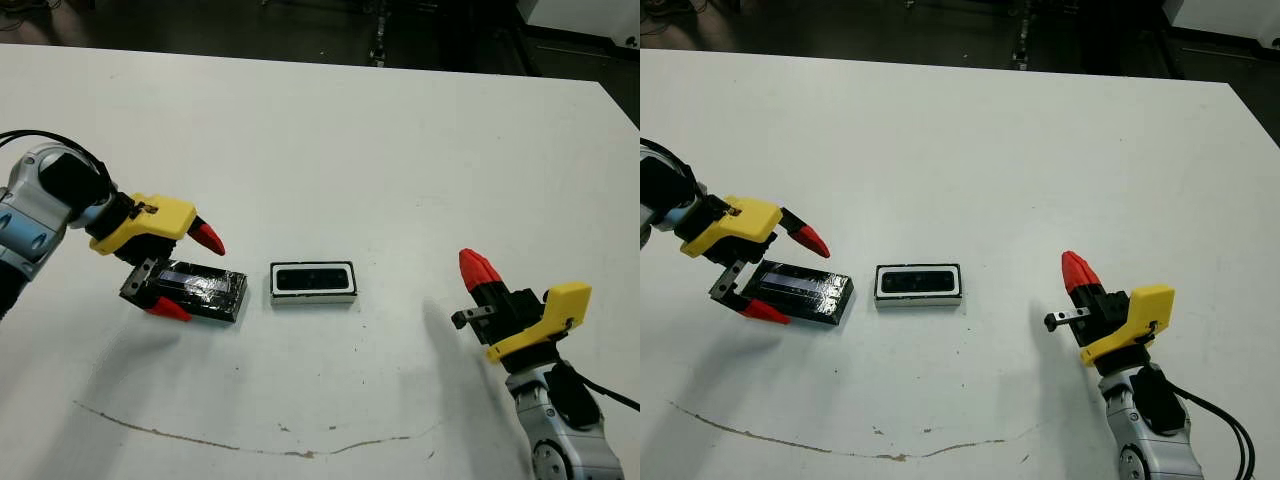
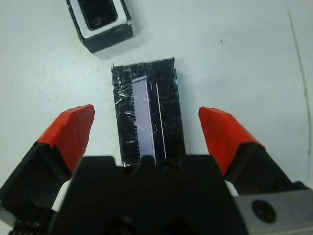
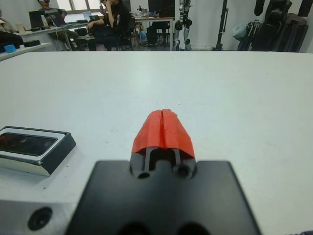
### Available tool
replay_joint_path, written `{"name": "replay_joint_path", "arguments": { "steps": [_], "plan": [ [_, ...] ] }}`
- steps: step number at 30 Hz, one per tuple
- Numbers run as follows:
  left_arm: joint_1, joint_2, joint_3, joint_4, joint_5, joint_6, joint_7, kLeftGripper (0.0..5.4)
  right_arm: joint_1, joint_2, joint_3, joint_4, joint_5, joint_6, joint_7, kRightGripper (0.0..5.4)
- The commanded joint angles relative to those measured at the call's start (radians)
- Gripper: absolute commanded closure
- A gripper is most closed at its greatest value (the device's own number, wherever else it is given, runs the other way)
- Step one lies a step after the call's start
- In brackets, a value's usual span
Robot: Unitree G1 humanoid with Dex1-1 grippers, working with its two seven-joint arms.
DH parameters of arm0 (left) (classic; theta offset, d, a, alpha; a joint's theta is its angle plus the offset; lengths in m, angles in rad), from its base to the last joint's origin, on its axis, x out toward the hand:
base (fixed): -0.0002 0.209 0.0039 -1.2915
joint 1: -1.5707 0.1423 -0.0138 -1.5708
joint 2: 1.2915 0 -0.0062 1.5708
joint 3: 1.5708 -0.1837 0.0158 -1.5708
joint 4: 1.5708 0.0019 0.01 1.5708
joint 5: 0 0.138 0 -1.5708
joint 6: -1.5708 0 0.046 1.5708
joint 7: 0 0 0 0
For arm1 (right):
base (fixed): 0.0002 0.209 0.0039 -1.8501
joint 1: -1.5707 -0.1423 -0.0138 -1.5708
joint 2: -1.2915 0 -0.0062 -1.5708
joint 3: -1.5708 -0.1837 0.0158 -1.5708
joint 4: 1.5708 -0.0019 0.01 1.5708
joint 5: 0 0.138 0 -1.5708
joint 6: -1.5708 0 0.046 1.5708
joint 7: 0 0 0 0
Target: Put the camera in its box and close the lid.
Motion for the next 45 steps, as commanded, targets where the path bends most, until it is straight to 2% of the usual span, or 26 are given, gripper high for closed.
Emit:
{"name": "replay_joint_path", "arguments": {
  "steps": [1,3,6,11,19,26,29,42,45],
  "plan": [
    [0.012,-0.014,0.008,0.012,0.028,-0.02,-0.003,0.0,0.008,-0.017,-0.007,0.009,0.001,-0.01,0.012,5.38],
    [0.013,-0.018,0.005,0.02,0.023,0.011,-0.003,0.0,0.008,-0.014,-0.009,0.009,0.007,-0.004,0.011,5.38],
    [0.02,-0.024,0.013,0.029,0.031,-0.024,-0.003,0.0,0.01,-0.013,-0.01,0.008,0.009,-0.002,0.011,5.38],
    [0.021,-0.031,0.005,0.036,0.044,0.005,-0.003,0.0,0.011,-0.013,-0.009,0.009,0.002,-0.006,0.008,5.38],
    [0.059,-0.039,0.05,0.007,0.078,0.016,0.039,0.0,0.013,-0.013,-0.011,0.009,0.006,-0.008,0.012,5.38],
    [0.089,-0.033,0.063,-0.076,0.13,0.156,0.097,0.0,0.015,-0.014,-0.013,0.004,0.005,0.005,0.003,5.38],
    [0.099,-0.036,0.066,-0.093,0.142,0.177,0.117,0.22,0.017,-0.013,-0.013,-0.005,0.01,0.02,-0.002,5.4],
    [0.102,-0.037,0.06,-0.092,0.15,0.216,0.093,2.13,0.014,-0.012,-0.019,0.012,0.015,-0.006,0.012,5.4],
    [0.105,-0.039,0.065,-0.083,0.14,0.216,0.084,2.24,0.014,-0.013,-0.018,0.009,0.01,-0.002,0.007,5.4]
  ]
}}
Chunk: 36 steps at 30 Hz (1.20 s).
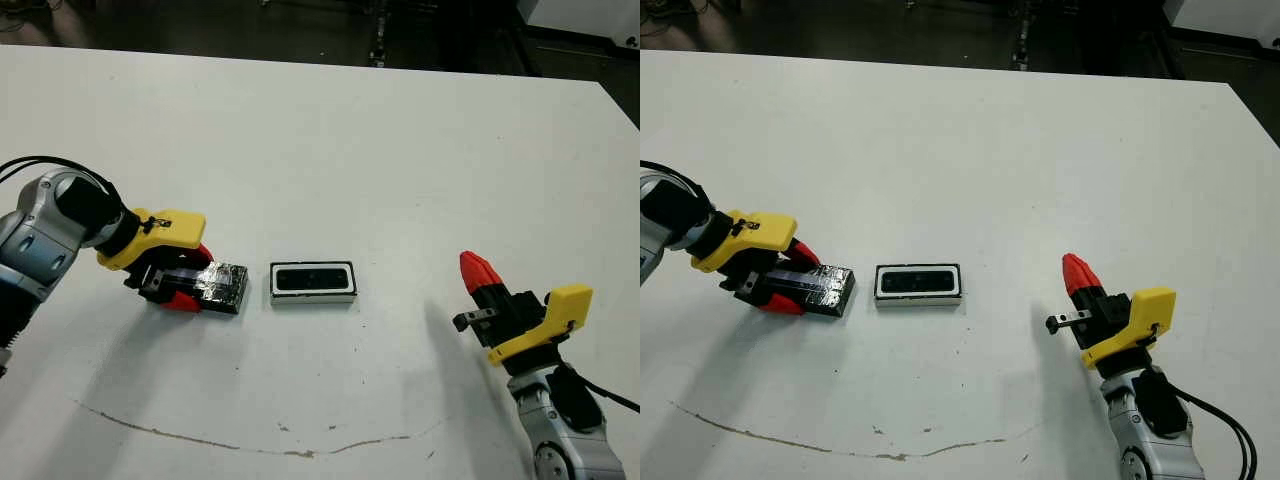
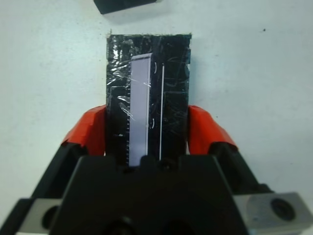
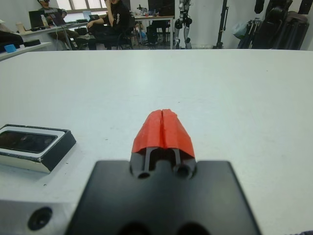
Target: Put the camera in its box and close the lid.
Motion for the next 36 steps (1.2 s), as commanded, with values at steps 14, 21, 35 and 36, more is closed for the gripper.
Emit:
{"name": "replay_joint_path", "arguments": {
  "steps": [14,21,35,36],
  "plan": [
    [0.018,-0.048,0.116,0.054,-0.074,0.114,0.08,2.24,0.005,-0.013,-0.008,-0.006,-0.004,0.01,-0.016,5.4],
    [0.017,-0.085,0.244,0.039,-0.196,0.221,0.162,2.24,-0.001,-0.011,-0.001,-0.003,-0.005,0.01,-0.016,5.4],
    [-0.04,-0.105,0.185,-0.008,-0.229,0.422,0.134,2.24,0.004,-0.012,0.003,-0.001,-0.009,0.008,-0.014,5.4],
    [-0.04,-0.108,0.18,-0.008,-0.228,0.42,0.132,2.24,0.004,-0.012,0.003,0.0,-0.01,0.006,-0.013,5.4]
  ]
}}
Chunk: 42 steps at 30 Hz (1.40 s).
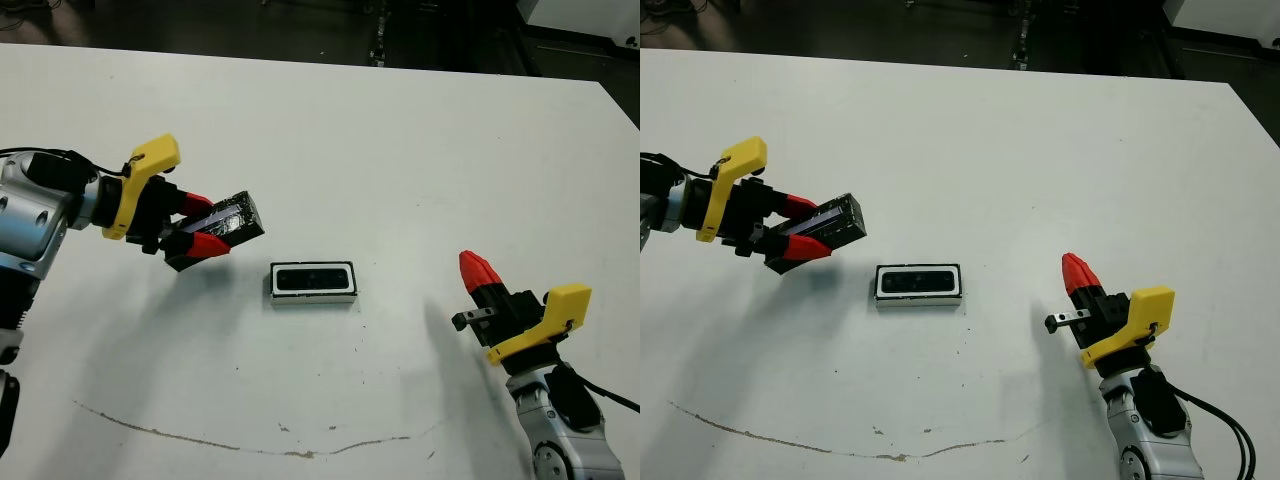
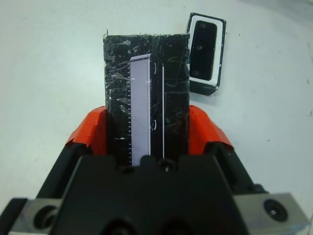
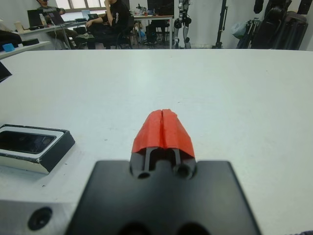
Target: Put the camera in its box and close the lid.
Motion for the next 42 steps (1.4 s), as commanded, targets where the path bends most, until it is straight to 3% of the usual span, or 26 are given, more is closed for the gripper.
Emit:
{"name": "replay_joint_path", "arguments": {
  "steps": [1,22,42],
  "plan": [
    [-0.006,-0.012,-0.023,-0.003,-0.004,-0.004,-0.014,2.24,0.006,-0.012,-0.002,0.004,-0.005,0.001,-0.001,5.4],
    [0.015,-0.142,-0.099,0.033,-0.031,0.022,-0.022,2.24,0.008,-0.01,0.0,0.012,-0.003,-0.01,0.003,5.4],
    [0.044,-0.197,-0.145,0.086,-0.013,-0.047,-0.005,2.24,0.01,-0.005,0.001,0.011,0.008,-0.006,0.004,5.4]
  ]
}}
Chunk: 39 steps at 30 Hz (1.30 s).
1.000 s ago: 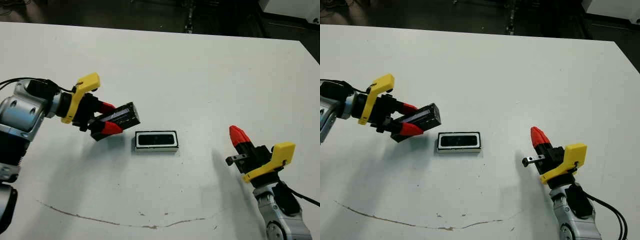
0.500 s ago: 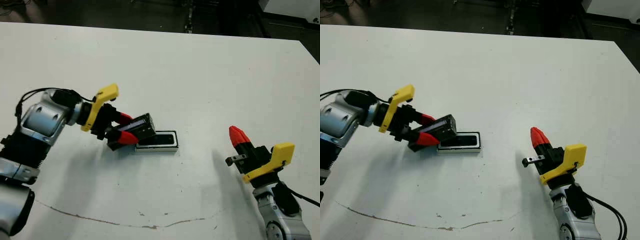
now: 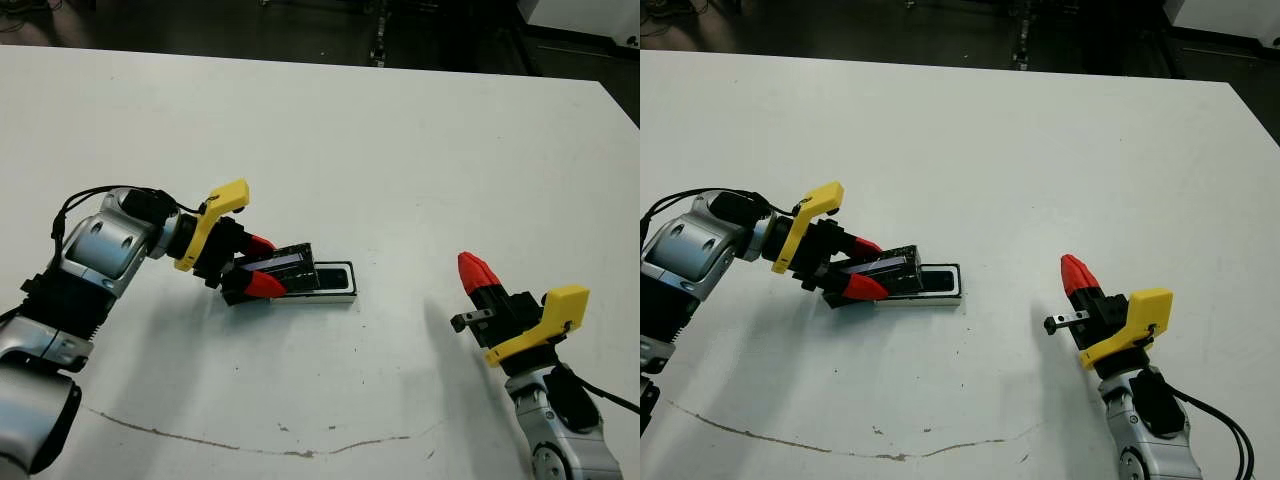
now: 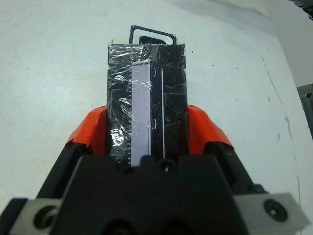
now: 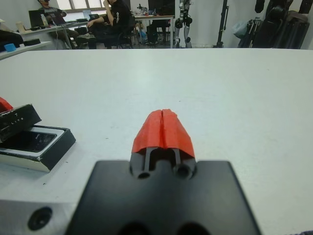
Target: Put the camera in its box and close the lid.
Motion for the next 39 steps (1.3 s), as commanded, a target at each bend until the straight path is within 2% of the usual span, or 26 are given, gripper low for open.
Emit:
{"name": "replay_joint_path", "arguments": {
  "steps": [1,5,19,25,31,39],
  "plan": [
    [0.037,-0.019,-0.02,0.016,0.016,-0.015,0.009,2.24,0.007,-0.007,-0.004,0.001,0.005,0.006,-0.002,5.4],
    [0.04,-0.026,-0.015,0.013,0.014,-0.029,0.017,2.24,0.007,-0.011,-0.003,0.003,0.001,0.006,0.0,5.4],
    [0.096,-0.096,0.05,-0.025,-0.065,-0.022,0.042,2.24,0.003,-0.009,-0.002,0.002,0.002,0.005,-0.002,5.4],
    [0.108,-0.129,0.048,-0.029,-0.083,0.029,0.056,2.24,0.003,-0.01,0.0,0.002,-0.002,0.002,-0.003,5.4],
    [0.121,-0.163,0.039,-0.004,-0.085,0.001,0.055,2.24,0.002,-0.01,-0.002,0.009,-0.004,-0.01,0.002,5.4],
    [0.128,-0.186,0.021,0.025,-0.069,-0.076,0.054,2.24,0.006,-0.009,-0.001,-0.009,-0.005,0.013,-0.014,5.4]
  ]
}}
